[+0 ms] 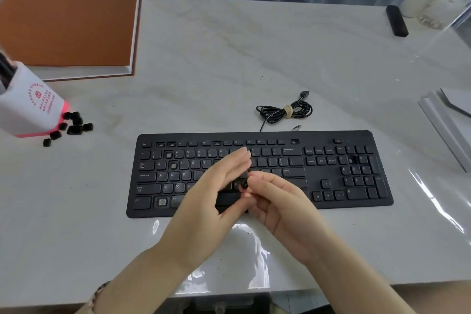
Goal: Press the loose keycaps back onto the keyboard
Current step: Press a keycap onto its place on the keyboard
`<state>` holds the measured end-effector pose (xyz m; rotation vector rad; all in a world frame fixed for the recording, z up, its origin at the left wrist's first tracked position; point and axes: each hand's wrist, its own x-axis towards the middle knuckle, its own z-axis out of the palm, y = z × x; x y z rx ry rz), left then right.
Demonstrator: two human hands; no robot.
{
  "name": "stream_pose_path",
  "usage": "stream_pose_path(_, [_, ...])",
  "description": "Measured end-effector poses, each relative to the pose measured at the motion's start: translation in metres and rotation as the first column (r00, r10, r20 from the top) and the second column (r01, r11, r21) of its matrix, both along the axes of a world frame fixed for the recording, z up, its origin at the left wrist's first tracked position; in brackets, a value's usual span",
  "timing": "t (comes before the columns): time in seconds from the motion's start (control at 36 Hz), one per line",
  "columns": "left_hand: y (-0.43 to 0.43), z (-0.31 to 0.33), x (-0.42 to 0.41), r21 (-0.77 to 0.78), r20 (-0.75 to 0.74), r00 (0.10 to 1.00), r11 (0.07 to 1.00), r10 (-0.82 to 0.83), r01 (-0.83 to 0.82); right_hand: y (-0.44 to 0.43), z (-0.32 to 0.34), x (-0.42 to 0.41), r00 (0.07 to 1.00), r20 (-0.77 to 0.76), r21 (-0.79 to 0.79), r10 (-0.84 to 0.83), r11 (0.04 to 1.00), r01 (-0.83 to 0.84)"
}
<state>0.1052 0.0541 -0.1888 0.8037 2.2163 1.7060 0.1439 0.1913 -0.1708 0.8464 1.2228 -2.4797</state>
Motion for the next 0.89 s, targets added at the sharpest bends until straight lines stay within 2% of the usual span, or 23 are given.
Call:
stream_pose_path(0.14, [0.003, -0.001, -0.001, -0.026, -0.202, 0.959, 0.978, 0.199, -0.209, 0.001, 0.001, 0.003, 1.000, -0.001, 0.022, -0.026, 0.999, 0.026])
stream_pose_path(0.25, [0.005, -0.001, 0.000, -0.010, -0.181, 0.962, 0.978, 0.203, -0.208, 0.001, 0.001, 0.005, 0.999, -0.054, 0.097, -0.001, 0.995, 0.006])
stream_pose_path(0.39, [0.004, 0.001, -0.001, 0.018, -0.086, 0.974, 0.978, 0.210, -0.209, 0.005, 0.005, 0.008, 0.987, -0.151, 0.295, 0.058, 0.956, -0.011])
stream_pose_path(0.58, [0.004, 0.000, -0.001, 0.080, 0.015, 0.981, 0.978, 0.193, -0.193, 0.010, 0.006, 0.008, 0.942, -0.311, 0.544, 0.128, 0.837, 0.066])
stream_pose_path(0.72, [0.005, 0.000, -0.002, 0.081, 0.013, 0.983, 0.979, 0.184, -0.184, 0.013, 0.010, 0.007, 0.913, -0.323, 0.706, 0.247, 0.706, 0.059])
stream_pose_path(0.89, [0.006, -0.003, -0.003, 0.053, -0.006, 0.985, 0.984, 0.173, -0.173, 0.016, 0.010, 0.007, 0.901, -0.292, 0.817, 0.322, 0.573, 0.060])
